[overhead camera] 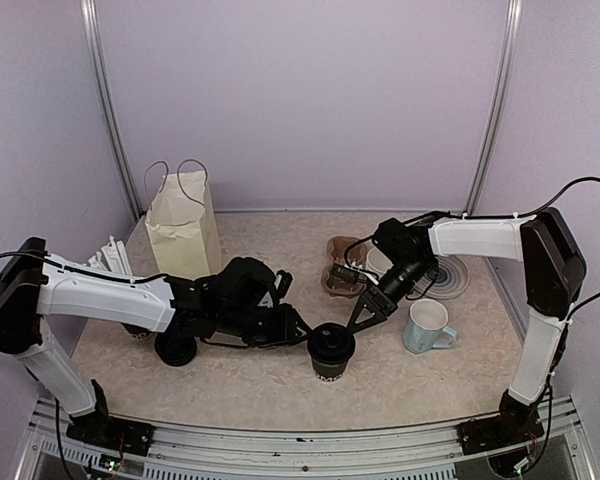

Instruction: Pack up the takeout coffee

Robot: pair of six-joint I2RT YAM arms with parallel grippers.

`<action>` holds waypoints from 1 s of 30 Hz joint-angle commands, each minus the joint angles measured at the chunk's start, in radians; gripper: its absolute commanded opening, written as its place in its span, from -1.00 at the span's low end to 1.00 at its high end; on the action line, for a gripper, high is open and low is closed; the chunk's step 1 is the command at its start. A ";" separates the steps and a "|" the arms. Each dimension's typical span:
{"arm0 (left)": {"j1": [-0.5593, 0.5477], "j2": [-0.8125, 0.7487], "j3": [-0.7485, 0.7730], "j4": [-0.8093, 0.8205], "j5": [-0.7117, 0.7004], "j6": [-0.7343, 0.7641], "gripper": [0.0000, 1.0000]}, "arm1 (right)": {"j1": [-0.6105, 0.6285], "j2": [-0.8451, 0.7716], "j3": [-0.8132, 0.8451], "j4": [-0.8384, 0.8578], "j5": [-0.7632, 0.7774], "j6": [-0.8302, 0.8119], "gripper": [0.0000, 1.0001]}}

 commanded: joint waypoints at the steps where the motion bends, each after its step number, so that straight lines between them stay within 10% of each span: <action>1: -0.021 0.090 -0.020 -0.125 0.015 0.003 -0.49 | 0.035 0.081 -0.061 0.014 0.185 0.024 -0.10; 14: -0.074 0.008 0.144 -0.210 -0.156 0.084 -0.42 | 0.008 -0.079 0.044 -0.006 0.174 0.009 -0.02; 25: -0.074 -0.053 0.290 -0.295 -0.299 0.213 0.15 | -0.011 -0.245 0.065 -0.014 0.093 -0.179 0.41; 30: -0.068 -0.116 0.310 -0.354 -0.506 0.318 0.54 | 0.002 -0.407 -0.062 0.158 0.174 -0.377 0.99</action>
